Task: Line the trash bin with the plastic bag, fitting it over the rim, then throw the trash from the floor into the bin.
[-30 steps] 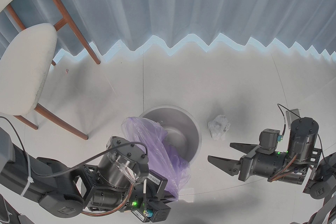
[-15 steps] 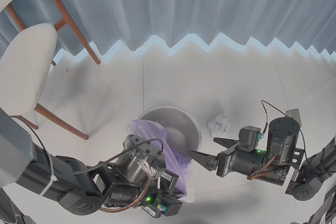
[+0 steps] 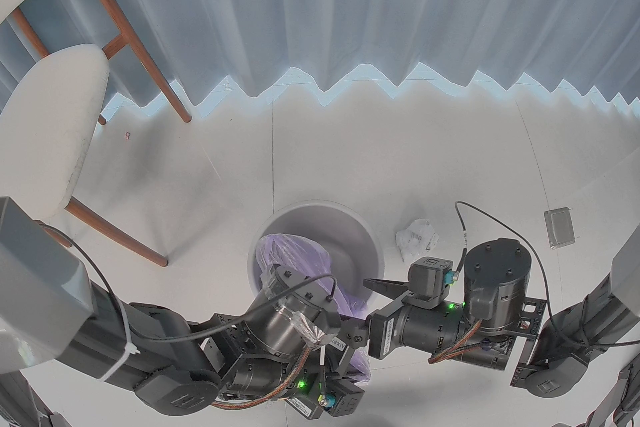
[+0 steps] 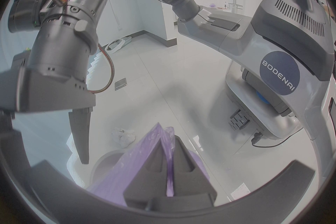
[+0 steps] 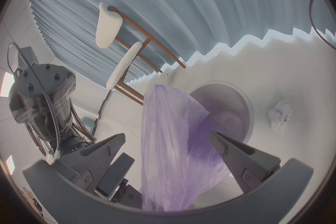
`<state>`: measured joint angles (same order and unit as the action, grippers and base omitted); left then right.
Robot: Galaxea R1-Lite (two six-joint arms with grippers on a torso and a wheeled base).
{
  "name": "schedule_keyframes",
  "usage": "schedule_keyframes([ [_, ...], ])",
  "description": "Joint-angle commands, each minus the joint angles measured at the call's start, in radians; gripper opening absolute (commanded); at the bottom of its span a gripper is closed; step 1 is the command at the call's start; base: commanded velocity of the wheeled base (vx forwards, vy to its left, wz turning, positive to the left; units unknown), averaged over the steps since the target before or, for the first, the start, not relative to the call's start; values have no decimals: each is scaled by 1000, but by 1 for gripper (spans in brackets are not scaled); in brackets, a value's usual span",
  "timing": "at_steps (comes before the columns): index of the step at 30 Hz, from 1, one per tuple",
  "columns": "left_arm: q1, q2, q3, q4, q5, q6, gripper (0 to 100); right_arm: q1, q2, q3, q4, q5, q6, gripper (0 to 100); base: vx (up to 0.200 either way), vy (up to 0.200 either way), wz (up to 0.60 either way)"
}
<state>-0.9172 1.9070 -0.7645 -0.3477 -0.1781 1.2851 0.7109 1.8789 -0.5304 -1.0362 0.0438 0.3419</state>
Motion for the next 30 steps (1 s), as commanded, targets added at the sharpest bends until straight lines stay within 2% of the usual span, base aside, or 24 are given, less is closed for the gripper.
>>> schedule_keyframes([
  [1,0,0,4,-1,0,-1,0,21,40,-33,-1,1,2,100,0,0,0],
  [8,-6,4,5,-1,0,0,0,24,88,-54,-28,-22,-1,100,0,0,0],
  [12,-6,0,5,-1,9,2,0,22,163,-131,-41,-68,2,100,0,0,0],
  [21,-11,-2,11,-1,3,5,0,18,190,-169,-62,-88,2,100,0,0,0],
  [30,-12,-26,19,1,5,3,0,-77,149,-63,-125,-85,-6,100,0,0,0],
])
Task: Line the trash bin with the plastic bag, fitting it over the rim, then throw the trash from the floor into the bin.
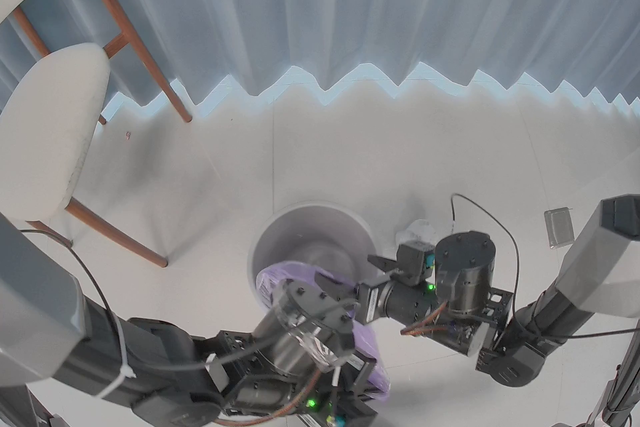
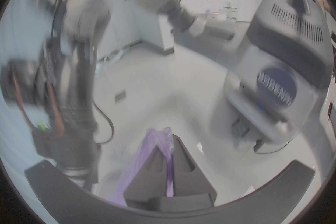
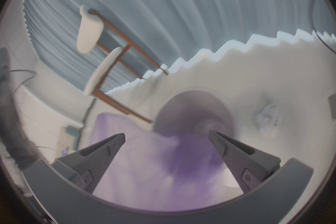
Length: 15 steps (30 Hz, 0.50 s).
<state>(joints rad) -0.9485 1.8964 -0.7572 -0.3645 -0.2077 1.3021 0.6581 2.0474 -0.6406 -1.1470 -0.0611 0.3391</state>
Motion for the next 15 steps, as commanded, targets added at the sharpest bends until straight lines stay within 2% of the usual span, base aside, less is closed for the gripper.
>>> schedule_keyframes([
  [1,19,-16,12,18,34,-14,0,-32,-23,70,-26,20,-3,100,0,0,0],
  [12,16,-17,12,18,37,-14,0,-44,-70,121,-102,32,0,100,0,0,0],
  [15,14,-17,16,18,34,-14,0,-41,-102,137,-100,70,1,100,0,0,0],
])
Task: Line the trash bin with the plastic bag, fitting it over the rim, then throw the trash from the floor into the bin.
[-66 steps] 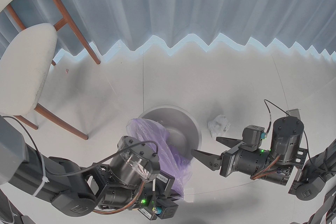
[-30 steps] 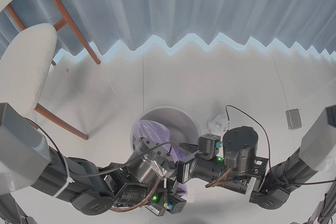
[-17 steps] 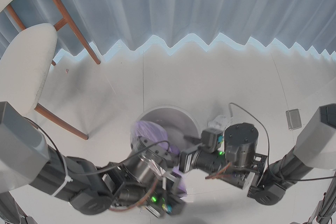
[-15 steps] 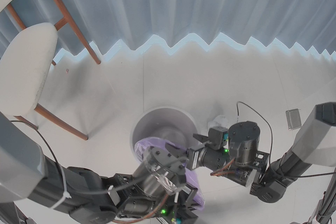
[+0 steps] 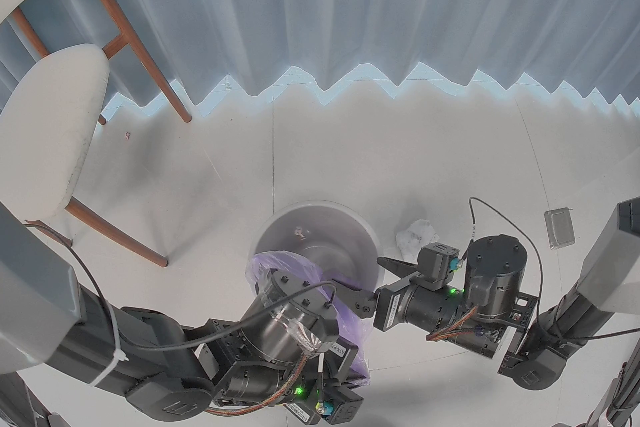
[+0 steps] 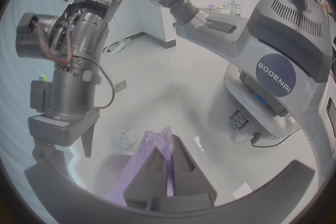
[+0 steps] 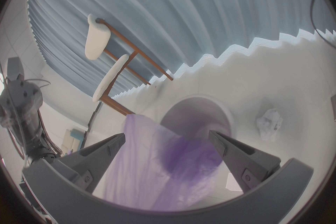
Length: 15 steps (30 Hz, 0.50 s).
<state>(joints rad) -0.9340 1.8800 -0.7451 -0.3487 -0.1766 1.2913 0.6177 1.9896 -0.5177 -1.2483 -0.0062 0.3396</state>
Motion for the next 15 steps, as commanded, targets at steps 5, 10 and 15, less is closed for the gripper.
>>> schedule_keyframes([
  [5,-9,5,3,1,0,-3,0,10,-49,27,-3,75,3,100,0,0,0],
  [10,-12,2,0,1,0,-3,0,24,-11,13,-6,91,3,100,0,0,0],
  [15,-14,2,3,1,0,-3,0,33,46,-25,-10,91,1,100,0,0,0],
])
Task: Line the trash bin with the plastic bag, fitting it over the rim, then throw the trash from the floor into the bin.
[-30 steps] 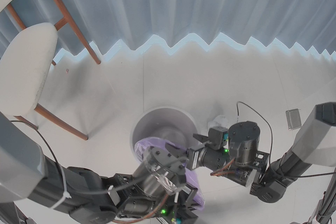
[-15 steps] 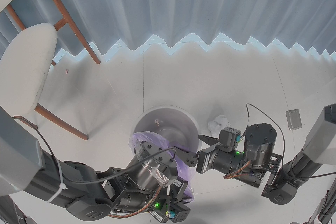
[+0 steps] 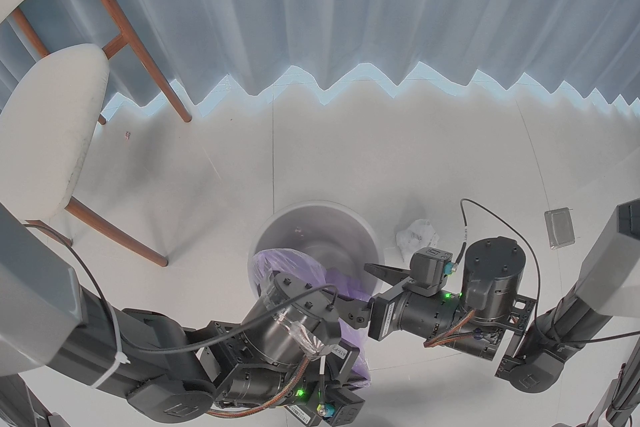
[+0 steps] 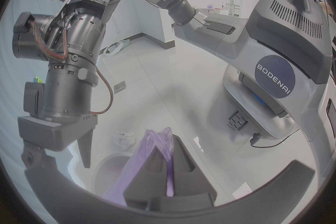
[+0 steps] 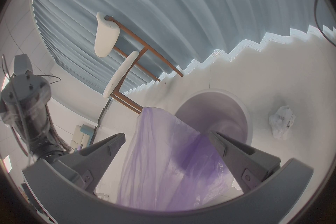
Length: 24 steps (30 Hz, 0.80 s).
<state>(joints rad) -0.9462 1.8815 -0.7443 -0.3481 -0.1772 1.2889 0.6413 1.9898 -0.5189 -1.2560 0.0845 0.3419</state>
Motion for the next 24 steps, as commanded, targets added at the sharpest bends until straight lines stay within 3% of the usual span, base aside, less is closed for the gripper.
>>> schedule_keyframes([
  [1,-2,-1,2,0,1,0,0,18,60,-32,-3,0,-1,100,0,0,0],
  [10,-20,1,2,0,-1,0,0,64,81,-39,-40,5,-4,100,0,0,0],
  [24,-36,-5,3,0,1,-2,0,55,153,-52,-43,-2,-9,100,0,0,0],
])
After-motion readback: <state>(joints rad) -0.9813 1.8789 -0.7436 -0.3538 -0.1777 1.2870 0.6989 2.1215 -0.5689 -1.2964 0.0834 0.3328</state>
